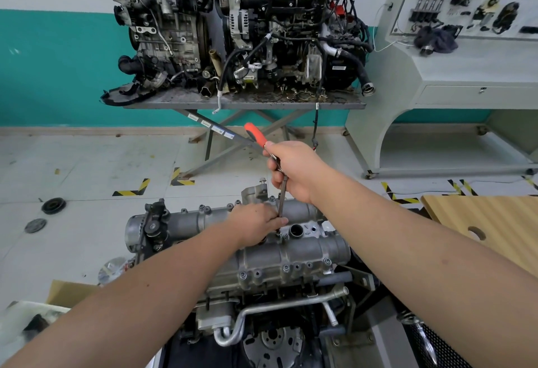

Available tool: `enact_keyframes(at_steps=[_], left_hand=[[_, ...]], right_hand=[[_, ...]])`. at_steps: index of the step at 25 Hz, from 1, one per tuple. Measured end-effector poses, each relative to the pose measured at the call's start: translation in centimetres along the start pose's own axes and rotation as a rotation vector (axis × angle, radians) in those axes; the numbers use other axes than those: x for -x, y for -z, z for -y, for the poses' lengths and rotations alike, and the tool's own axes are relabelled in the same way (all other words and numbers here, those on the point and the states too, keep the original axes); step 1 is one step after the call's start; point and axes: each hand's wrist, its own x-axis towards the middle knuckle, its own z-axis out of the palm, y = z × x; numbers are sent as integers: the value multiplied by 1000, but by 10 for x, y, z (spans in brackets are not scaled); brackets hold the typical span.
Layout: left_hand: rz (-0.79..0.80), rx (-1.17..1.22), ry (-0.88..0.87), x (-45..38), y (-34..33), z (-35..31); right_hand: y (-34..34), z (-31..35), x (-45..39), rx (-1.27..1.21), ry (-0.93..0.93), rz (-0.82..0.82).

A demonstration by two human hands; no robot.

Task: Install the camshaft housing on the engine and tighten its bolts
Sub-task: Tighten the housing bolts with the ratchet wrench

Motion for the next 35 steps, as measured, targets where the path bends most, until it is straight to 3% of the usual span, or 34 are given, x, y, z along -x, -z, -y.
enact_keyframes(at_steps=[7,12,16,22,25,35], left_hand=[[-53,-6,-5,3,-5,-1],[-157,56,-10,5,-20,1],[-176,108,-22,10,-22,1],[-163,149,24,14,-18,-5],[-165,165,65,14,-17,-8],[-92,45,87,6,-15,-9]], right_hand=[[-3,-1,3,-34,-16,-28],[-4,-9,6,-452,-110,-75],[-5,-27,16,-675,15,57],[-6,-54,24,-488,282,14],[2,-54,24,-464,255,-37],[25,-44,23,-471,114,29]])
